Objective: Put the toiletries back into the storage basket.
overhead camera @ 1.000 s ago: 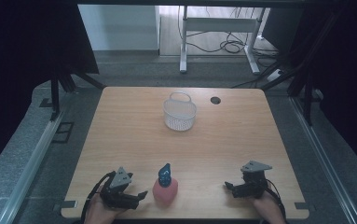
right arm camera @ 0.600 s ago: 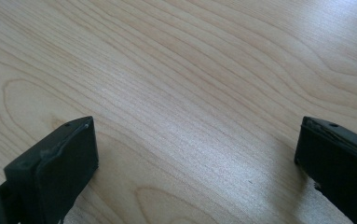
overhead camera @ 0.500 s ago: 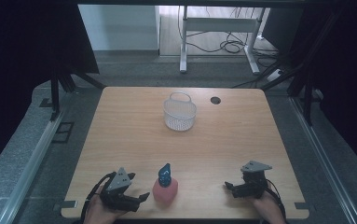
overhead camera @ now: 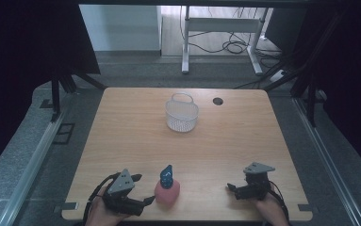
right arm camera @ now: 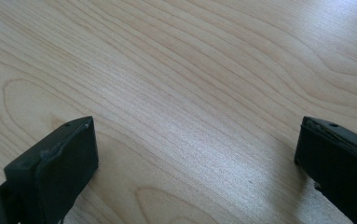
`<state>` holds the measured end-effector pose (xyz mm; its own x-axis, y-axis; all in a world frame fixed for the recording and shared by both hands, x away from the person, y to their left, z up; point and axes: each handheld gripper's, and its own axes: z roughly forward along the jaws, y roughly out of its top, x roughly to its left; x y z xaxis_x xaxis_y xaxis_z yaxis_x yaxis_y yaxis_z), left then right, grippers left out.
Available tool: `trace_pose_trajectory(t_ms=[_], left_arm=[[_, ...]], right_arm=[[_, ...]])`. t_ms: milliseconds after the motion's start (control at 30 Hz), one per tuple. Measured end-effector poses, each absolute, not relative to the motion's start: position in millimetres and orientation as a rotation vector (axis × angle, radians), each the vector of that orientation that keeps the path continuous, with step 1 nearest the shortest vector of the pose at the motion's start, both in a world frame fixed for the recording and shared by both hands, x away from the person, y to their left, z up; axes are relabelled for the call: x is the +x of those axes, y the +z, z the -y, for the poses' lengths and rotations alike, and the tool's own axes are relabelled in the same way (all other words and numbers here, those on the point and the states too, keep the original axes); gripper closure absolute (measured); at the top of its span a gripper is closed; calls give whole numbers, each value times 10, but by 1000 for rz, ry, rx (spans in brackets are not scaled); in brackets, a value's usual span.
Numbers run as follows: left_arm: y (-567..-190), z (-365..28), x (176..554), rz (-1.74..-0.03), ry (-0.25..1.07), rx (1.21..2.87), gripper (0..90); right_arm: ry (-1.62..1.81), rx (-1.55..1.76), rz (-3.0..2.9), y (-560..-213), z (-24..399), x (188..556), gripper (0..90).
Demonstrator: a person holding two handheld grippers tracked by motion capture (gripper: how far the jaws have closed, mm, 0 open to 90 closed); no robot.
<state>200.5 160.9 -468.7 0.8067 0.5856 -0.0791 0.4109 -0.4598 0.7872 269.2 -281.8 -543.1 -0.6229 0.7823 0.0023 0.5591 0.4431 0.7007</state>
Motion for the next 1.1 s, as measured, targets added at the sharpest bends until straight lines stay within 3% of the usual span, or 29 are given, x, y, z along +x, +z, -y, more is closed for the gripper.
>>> trace_pose_trajectory(t_ms=[533,1100], left_arm=[[-4527,-1461,2053,-682,235,2100,197],[-4478,-1230,2188,-638,201,2083,316]], right_arm=[[974,1147,-2377,-5431,2819,2692,0],[974,1147,-2377,-5431,2819,2692,0]])
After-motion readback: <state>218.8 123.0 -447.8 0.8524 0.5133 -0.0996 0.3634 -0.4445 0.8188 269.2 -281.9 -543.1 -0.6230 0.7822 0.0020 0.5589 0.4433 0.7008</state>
